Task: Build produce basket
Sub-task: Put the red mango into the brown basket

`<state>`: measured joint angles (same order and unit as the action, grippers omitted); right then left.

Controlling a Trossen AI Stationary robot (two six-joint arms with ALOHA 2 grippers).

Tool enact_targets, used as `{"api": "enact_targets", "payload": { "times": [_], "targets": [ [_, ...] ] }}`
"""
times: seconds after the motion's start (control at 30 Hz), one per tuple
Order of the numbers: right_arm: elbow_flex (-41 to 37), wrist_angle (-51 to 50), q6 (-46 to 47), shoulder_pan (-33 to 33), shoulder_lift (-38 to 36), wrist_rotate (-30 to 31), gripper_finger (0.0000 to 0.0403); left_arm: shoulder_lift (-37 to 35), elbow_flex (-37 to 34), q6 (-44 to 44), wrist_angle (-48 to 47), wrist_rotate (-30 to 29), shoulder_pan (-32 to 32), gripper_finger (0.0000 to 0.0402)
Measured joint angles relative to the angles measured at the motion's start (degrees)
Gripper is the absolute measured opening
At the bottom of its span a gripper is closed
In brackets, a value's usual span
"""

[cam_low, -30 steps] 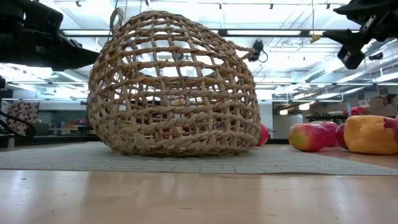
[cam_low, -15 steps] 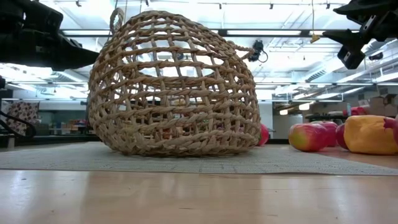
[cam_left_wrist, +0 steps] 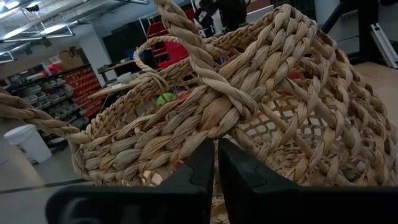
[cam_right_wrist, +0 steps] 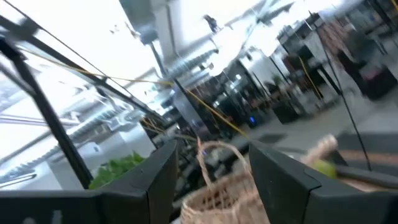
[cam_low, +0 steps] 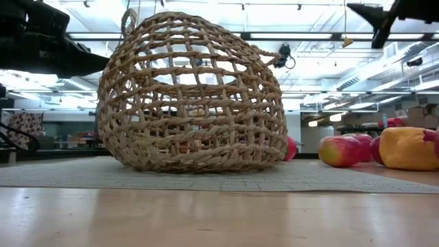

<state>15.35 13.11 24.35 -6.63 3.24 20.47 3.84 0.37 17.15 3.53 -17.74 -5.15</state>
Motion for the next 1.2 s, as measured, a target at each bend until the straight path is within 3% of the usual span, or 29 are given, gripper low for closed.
{"api": "enact_targets", "payload": {
  "times": [0.43, 0.9, 1.0, 1.2],
  "targets": [
    [0.0, 2.2, -2.0, 0.0, 3.9, -0.6, 0.0203, 0.0, 0.0, 0.0, 0.1, 0.0, 0.0, 0.0033],
    [1.5, 4.1, -12.9, 0.8, 19.6, -2.2, 0.0203, 0.0, 0.0, 0.0, 0.2, -0.1, 0.0, 0.0036],
    [5.5, -0.9, -15.5, 1.6, 22.4, -2.7, 0.0203, 0.0, 0.0, 0.0, 0.2, -0.1, 0.0, 0.0033],
    [16.6, -21.6, -14.1, 1.9, 28.6, 0.0, 0.0203, 0.0, 0.0, 0.0, 0.3, -0.1, 0.0, 0.0028]
  ]
}}
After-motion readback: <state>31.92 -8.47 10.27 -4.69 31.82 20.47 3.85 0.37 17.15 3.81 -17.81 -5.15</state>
